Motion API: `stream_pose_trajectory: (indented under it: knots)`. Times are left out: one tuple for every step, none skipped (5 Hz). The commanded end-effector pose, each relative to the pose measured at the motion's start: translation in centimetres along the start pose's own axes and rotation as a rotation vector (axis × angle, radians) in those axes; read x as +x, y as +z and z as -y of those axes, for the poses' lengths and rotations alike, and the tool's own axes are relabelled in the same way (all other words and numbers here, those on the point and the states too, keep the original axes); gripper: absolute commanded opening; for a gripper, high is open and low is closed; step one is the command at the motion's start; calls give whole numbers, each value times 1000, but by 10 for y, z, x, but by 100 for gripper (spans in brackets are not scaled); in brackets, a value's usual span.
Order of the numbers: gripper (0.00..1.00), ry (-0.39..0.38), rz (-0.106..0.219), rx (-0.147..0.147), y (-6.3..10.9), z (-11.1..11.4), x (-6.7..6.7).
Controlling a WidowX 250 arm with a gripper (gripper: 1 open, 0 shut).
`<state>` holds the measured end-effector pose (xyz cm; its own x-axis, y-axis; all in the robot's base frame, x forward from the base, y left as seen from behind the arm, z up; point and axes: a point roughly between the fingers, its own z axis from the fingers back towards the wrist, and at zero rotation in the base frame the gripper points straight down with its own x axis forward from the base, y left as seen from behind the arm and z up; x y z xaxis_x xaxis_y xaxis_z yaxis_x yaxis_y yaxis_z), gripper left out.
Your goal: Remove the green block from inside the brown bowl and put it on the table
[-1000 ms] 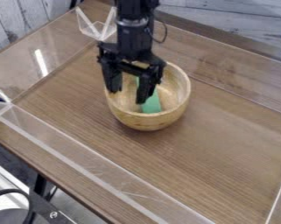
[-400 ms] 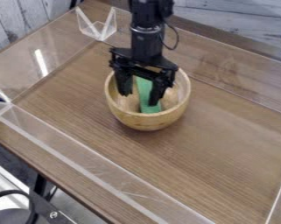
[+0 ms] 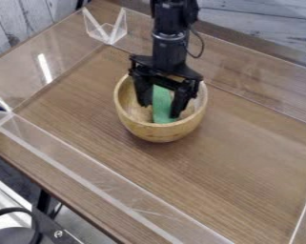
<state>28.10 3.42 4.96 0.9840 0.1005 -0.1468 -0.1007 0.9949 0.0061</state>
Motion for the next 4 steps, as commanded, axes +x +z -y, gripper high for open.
stream_pose_trajectory:
  knots:
    - [100, 19, 88, -40, 34, -8, 7]
    - [100, -1, 165, -63, 42, -14, 4]
    - [100, -20, 211, -66, 41, -23, 0]
    - [100, 12, 237, -50, 32, -28, -1]
